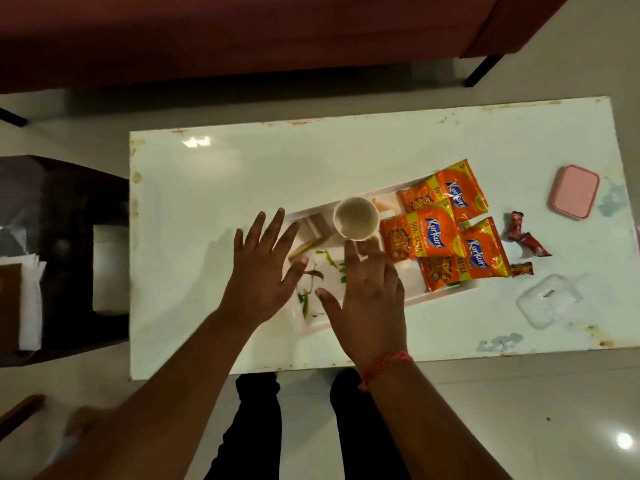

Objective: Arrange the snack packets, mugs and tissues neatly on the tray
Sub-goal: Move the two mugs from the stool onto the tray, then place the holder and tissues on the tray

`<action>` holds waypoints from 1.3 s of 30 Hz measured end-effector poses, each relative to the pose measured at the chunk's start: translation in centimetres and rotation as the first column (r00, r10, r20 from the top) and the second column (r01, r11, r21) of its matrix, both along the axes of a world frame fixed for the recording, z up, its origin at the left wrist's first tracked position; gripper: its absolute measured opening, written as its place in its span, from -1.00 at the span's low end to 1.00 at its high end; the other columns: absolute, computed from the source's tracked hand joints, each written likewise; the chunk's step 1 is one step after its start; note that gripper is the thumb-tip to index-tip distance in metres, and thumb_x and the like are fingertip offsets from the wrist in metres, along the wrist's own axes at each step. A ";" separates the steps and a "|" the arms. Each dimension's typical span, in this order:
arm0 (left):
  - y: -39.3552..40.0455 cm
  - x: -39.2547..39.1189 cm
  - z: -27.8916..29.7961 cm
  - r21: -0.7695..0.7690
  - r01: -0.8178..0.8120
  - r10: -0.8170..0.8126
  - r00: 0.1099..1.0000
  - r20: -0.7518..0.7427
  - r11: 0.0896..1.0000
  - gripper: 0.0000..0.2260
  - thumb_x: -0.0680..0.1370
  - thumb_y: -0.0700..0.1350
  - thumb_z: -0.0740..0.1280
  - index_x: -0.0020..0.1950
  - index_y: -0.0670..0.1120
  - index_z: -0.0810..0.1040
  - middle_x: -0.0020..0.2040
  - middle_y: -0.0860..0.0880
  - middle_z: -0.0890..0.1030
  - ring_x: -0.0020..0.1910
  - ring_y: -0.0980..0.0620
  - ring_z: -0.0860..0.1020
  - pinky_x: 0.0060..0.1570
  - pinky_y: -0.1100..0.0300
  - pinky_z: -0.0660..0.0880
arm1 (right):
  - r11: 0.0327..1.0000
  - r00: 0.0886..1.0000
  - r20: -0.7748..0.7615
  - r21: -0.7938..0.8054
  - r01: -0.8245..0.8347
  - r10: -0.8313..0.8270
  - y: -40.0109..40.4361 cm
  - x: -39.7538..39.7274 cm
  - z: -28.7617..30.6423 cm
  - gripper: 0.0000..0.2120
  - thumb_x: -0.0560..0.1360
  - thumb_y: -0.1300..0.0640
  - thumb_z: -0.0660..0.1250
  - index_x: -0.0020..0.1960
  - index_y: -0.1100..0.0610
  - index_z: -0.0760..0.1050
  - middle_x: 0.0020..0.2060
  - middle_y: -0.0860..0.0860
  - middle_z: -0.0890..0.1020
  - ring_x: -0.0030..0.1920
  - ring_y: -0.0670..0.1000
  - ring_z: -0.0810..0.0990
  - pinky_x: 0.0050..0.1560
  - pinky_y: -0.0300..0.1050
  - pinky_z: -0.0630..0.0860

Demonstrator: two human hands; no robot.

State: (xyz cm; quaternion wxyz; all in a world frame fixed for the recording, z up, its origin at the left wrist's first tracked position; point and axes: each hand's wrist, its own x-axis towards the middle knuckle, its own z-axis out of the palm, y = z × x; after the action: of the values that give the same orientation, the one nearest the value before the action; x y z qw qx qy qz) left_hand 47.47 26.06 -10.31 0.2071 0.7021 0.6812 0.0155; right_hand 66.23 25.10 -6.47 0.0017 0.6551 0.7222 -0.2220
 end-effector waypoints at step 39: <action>-14.9 -37.5 7.9 -0.531 -0.808 0.875 -0.039 0.482 0.256 -0.47 0.58 0.32 -0.06 0.39 0.12 0.43 0.34 0.02 0.52 0.26 -0.01 0.50 0.22 -0.01 0.44 | 0.828 0.729 -0.663 -0.497 -0.260 -0.169 -7.7 -45.6 2.6 -0.63 0.66 -0.08 0.06 0.46 -0.10 0.26 0.41 -0.08 0.35 0.22 -0.15 0.37 0.12 -0.26 0.40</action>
State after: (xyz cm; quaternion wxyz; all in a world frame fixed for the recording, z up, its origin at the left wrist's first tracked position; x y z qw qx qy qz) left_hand 9.95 11.13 -2.43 0.4281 0.0562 0.8188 0.3784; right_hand 20.59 17.45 -3.86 -0.0665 0.4779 0.5902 -0.6472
